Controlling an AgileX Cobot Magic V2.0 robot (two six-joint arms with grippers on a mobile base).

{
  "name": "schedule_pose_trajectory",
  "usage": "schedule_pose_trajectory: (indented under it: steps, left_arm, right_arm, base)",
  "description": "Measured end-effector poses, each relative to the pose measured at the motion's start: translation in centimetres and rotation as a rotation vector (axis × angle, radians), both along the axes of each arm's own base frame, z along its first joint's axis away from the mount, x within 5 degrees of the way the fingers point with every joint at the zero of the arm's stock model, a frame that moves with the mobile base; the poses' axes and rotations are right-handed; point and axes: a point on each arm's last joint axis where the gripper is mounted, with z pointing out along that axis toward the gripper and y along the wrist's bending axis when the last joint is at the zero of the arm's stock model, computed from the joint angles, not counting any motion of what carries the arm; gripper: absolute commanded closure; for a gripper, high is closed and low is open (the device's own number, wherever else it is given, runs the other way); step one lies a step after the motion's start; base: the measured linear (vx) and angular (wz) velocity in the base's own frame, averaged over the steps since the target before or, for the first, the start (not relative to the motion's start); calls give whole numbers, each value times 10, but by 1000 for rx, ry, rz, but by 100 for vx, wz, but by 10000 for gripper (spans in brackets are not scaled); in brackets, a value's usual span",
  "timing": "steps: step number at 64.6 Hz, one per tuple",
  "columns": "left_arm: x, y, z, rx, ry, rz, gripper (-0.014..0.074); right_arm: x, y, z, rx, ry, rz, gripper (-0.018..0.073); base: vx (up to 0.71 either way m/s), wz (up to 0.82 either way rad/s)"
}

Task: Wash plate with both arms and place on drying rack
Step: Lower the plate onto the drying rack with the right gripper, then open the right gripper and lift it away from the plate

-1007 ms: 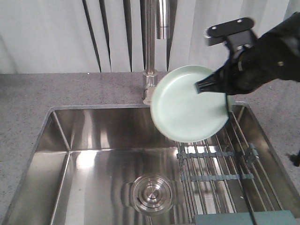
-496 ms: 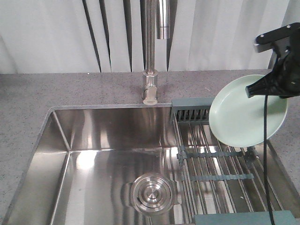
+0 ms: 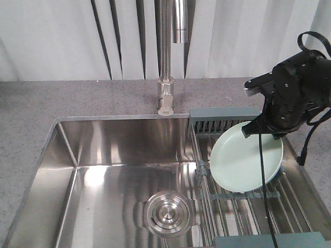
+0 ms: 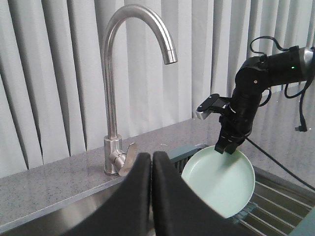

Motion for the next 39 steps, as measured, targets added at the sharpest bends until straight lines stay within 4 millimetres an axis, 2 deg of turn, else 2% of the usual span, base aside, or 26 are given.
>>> schedule_pose_trajectory:
  steps: [11,18,27,34,39]
  left_arm:
    - [0,0,0,0,0,0,602]
    - [0,0,0,0,0,0,602]
    - [0,0,0,0,0,0,602]
    - [0,0,0,0,0,0,602]
    - [0,0,0,0,0,0,602]
  right_arm:
    - [2,3,-8,15,29,27,402]
    - [2,3,-8,16,31,29,238]
    - [1,3,-8,13,40,26,92]
    - [0,2,-6,11,40,27,87]
    - [-4,2,4,19,22,43,141]
  base:
    - [0,0]
    - [0,0]
    - [0,0]
    - [0,0]
    - [0,0]
